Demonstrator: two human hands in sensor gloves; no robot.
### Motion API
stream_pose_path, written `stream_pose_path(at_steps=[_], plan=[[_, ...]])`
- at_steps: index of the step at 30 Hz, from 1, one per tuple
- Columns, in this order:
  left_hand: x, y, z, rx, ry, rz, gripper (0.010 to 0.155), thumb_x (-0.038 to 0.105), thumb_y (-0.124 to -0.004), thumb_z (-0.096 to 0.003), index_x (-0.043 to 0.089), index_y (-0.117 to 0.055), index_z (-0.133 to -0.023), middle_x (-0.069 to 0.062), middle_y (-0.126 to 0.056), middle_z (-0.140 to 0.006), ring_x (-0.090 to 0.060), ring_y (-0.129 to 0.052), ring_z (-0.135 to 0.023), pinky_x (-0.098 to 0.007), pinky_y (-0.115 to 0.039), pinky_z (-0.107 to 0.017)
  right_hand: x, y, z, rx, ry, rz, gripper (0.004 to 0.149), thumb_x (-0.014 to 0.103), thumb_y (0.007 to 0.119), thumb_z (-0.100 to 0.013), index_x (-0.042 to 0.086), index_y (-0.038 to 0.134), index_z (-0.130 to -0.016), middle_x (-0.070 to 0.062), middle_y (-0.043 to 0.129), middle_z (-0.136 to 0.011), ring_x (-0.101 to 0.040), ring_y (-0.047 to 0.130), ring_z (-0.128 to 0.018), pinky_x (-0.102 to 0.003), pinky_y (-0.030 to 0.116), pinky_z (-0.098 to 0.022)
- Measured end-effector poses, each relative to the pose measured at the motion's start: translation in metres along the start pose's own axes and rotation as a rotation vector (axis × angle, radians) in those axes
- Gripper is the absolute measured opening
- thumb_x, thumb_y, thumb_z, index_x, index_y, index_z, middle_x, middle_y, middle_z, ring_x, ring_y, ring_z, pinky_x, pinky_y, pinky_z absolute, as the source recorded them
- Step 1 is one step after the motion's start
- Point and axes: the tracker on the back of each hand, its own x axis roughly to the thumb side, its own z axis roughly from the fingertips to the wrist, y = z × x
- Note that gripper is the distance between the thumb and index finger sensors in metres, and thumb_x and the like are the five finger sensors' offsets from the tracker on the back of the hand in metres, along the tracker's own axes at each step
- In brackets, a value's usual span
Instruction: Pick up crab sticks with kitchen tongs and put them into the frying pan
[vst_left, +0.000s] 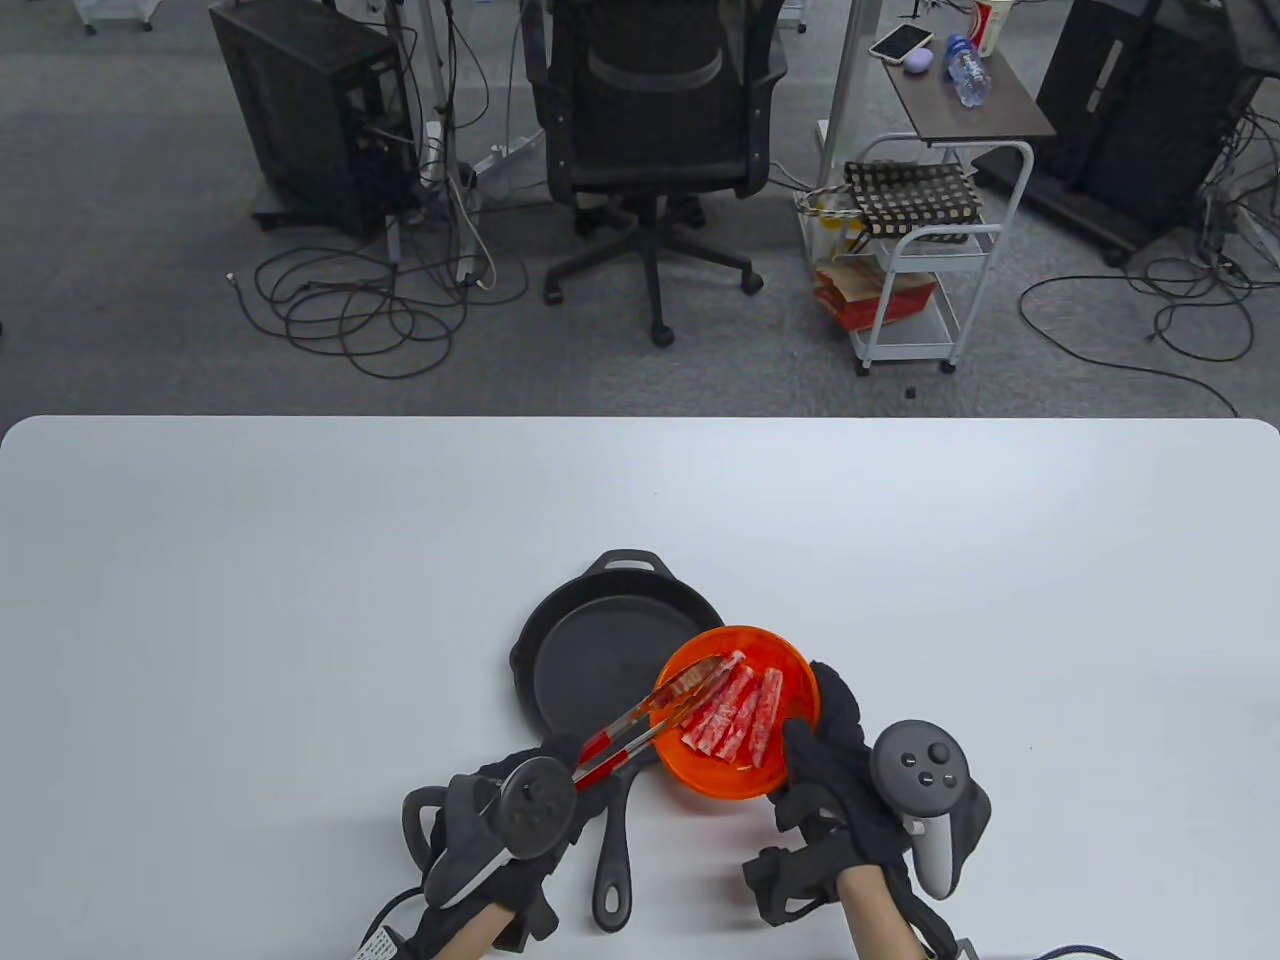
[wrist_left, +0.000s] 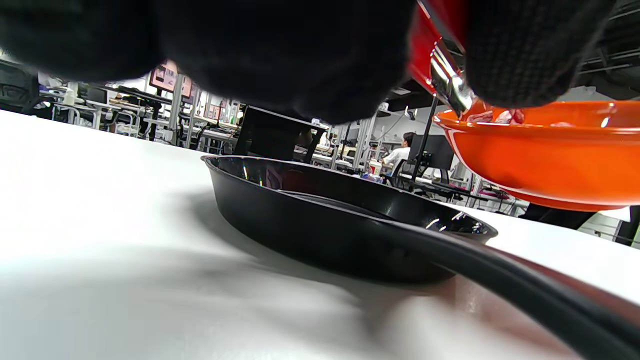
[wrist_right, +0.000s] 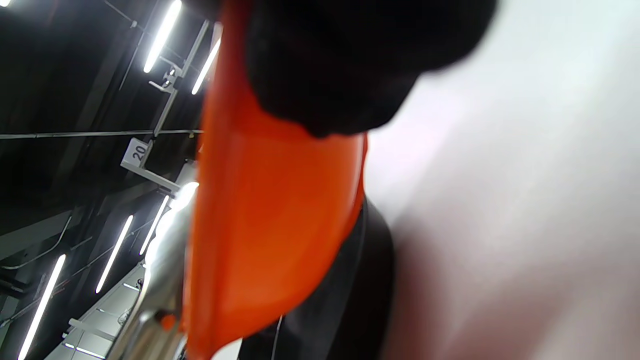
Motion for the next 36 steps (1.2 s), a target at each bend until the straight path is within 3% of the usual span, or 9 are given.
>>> stream_pose_path(at_steps=[18,24,29,36], plan=[[-0.042,0.025,-0.004,0.117,0.153,0.108,0.073,0.072,-0.084,-0.0361,0.018,-0.088,-0.085,0.011,-0.104,-0.041,-0.01,-0.101,-0.01,-0.04,-0.09,-0.019,-0.005,-0.007,-0.003,-0.037,0.052,-0.034,0.062,0.018,0.064,-0.057,0.003,0.04,-0.112,-0.032,0.066,-0.1,-0.024,0.097,-0.023,-0.013,0.092,-0.004],[-0.065,0.016,-0.028,0.084,0.26,-0.104,0.073,0.073,-0.084,-0.036,0.019,-0.088,-0.086,0.011,-0.104,-0.041,-0.009,-0.101,-0.011,-0.039,-0.09,-0.02,-0.006,-0.011,-0.004,-0.047,0.06,-0.058,0.062,0.018,0.065,-0.057,0.003,0.04,-0.112,-0.032,0.066,-0.099,-0.024,0.097,-0.023,-0.014,0.092,-0.004],[-0.063,0.007,-0.047,0.035,0.26,-0.297,0.072,0.072,-0.084,-0.0364,0.02,-0.087,-0.086,0.011,-0.104,-0.042,-0.009,-0.101,-0.012,-0.039,-0.09,-0.021,-0.005,-0.013,-0.004,-0.047,0.054,-0.066,0.062,0.018,0.065,-0.057,0.003,0.04,-0.112,-0.032,0.066,-0.099,-0.024,0.097,-0.023,-0.014,0.092,-0.004],[-0.059,-0.007,-0.065,-0.014,0.221,-0.441,0.072,0.073,-0.084,-0.0354,0.021,-0.087,-0.086,0.012,-0.104,-0.043,-0.009,-0.101,-0.013,-0.039,-0.09,-0.022,-0.005,-0.015,-0.004,-0.044,0.056,-0.077,0.062,0.018,0.065,-0.057,0.003,0.04,-0.112,-0.032,0.066,-0.099,-0.024,0.097,-0.022,-0.014,0.092,-0.004]])
